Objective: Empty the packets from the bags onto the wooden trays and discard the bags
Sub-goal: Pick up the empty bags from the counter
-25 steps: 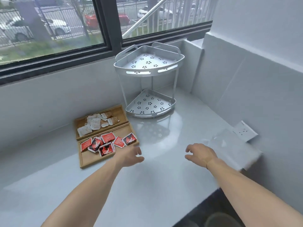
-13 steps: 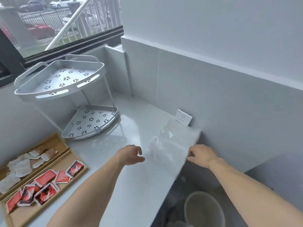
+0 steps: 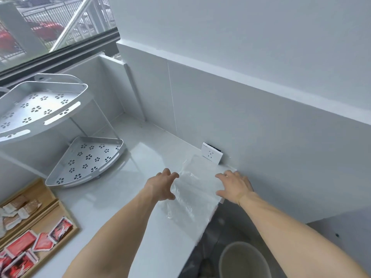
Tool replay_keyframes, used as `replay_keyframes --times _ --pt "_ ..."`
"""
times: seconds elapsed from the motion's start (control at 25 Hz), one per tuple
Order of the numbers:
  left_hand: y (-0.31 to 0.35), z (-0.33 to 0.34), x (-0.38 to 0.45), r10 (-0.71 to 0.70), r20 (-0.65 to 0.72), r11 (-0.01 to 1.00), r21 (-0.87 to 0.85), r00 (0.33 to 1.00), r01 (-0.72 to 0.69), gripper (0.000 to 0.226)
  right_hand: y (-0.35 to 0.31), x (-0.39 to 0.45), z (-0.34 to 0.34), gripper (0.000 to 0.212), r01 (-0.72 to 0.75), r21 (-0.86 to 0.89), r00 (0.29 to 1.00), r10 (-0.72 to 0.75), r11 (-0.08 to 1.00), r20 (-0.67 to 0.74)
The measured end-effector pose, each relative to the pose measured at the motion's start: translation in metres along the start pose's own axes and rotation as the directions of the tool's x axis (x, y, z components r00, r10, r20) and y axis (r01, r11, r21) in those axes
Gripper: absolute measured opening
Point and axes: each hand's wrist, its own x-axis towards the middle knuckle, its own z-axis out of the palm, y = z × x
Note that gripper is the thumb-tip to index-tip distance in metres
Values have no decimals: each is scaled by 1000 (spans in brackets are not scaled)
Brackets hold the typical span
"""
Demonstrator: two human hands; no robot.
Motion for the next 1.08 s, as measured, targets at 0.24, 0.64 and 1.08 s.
replay_keyframes --times 0.24,0.64,1.08 --pt "1 21 10 -1 11 998 57 1000 1 55 -9 20 20 70 -15 14 997 14 1000 79" --pt "6 41 -25 42 -75 999 28 996 -40 19 -22 -28 44 24 -151 -32 982 146 988 -116" --pt "51 68 -73 256 -26 966 52 966 -255 22 1 -157 74 26 -447 26 887 447 894 -113"
